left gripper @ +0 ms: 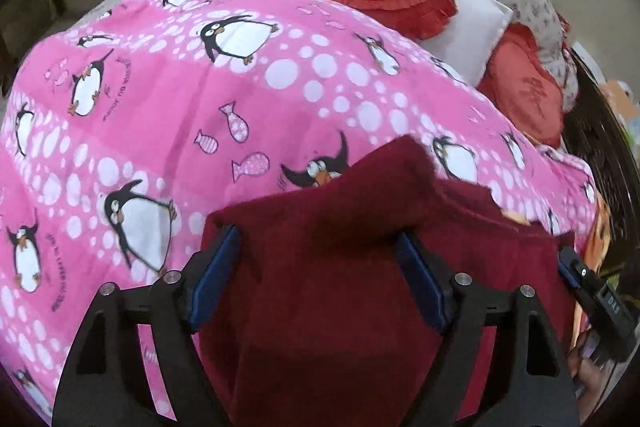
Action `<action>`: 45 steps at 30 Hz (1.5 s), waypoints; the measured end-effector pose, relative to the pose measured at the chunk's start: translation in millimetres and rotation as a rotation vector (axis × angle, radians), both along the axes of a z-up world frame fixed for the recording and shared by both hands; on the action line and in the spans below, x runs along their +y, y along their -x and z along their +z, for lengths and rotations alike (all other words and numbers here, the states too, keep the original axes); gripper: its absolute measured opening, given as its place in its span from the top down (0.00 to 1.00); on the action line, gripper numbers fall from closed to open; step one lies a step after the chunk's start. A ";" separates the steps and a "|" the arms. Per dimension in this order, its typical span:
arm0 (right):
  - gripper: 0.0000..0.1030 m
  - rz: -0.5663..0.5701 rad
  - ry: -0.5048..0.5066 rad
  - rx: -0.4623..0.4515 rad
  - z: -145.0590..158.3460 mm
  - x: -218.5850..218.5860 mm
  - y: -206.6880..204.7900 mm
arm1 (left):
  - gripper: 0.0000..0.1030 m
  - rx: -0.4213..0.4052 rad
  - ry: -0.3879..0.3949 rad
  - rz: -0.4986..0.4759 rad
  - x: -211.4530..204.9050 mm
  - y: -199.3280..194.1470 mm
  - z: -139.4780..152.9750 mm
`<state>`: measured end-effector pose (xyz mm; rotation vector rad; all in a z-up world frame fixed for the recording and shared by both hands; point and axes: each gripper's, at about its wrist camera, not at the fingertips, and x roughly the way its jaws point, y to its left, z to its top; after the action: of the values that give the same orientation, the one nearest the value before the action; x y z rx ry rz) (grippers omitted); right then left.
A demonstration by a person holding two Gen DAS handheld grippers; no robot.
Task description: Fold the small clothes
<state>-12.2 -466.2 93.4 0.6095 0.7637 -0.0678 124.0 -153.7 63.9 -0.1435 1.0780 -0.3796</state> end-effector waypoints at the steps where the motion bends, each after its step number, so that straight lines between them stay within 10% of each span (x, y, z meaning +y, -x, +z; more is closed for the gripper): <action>1: 0.61 0.003 0.022 -0.012 -0.6 0.5 -1.7 | 0.20 -0.007 -0.003 0.002 -1.2 -0.4 1.1; 14: 0.59 0.108 0.085 -0.037 49.3 42.6 81.2 | 0.20 -0.063 -0.010 -0.055 31.0 53.5 25.6; 19: 0.57 0.052 0.146 0.014 26.4 55.1 115.8 | 0.20 -0.078 -0.044 -0.068 50.5 89.9 15.2; 23: 0.57 0.023 0.125 0.082 1.7 44.2 105.5 | 0.20 -0.031 -0.121 -0.080 52.5 102.3 -9.8; 32: 0.57 0.052 0.120 0.026 47.3 70.9 128.1 | 0.20 -0.041 -0.115 -0.075 64.5 125.1 -14.3; 40: 0.57 0.054 0.106 0.165 -3.0 74.7 122.2 | 0.20 -0.028 -0.103 -0.068 73.5 124.4 -17.3; 45: 0.57 0.074 0.124 0.148 28.7 87.6 116.5 | 0.20 -0.029 -0.093 -0.066 79.2 127.0 -17.5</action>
<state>-128.7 -378.6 122.1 0.4614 0.9177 -0.0919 -3.0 -74.5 46.4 -0.0191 1.0716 -0.3891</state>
